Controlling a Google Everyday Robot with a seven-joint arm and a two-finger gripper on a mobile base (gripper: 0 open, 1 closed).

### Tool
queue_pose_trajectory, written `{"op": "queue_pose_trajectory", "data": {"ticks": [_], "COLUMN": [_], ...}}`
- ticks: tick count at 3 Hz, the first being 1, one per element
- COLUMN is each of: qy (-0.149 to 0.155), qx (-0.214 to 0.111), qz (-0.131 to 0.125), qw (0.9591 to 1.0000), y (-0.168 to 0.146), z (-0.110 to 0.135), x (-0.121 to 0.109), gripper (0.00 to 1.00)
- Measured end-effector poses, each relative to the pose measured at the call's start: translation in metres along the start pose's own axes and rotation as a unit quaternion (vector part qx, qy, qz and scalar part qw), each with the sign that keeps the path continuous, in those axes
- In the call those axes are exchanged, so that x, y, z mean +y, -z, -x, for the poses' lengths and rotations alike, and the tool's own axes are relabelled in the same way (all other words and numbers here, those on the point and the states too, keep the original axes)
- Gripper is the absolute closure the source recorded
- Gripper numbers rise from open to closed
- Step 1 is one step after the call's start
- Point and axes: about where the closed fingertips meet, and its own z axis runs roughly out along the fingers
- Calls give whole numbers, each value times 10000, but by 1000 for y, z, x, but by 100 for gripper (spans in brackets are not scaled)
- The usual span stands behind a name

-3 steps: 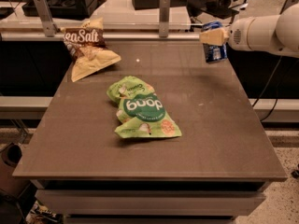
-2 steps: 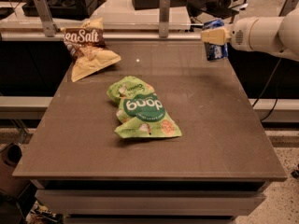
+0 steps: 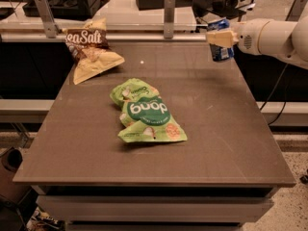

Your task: Place pepsi can upright

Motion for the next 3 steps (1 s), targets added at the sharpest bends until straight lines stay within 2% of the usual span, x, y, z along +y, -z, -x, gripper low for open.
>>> {"op": "queue_pose_trajectory", "data": {"ticks": [2,3], "qy": [647,846], "qx": [-271,-399], "qz": [329,449], "qw": [9970,9946], "y": [-3,-5], "z": [-1,-4], "x": [13,20], "gripper": [100,100]}}
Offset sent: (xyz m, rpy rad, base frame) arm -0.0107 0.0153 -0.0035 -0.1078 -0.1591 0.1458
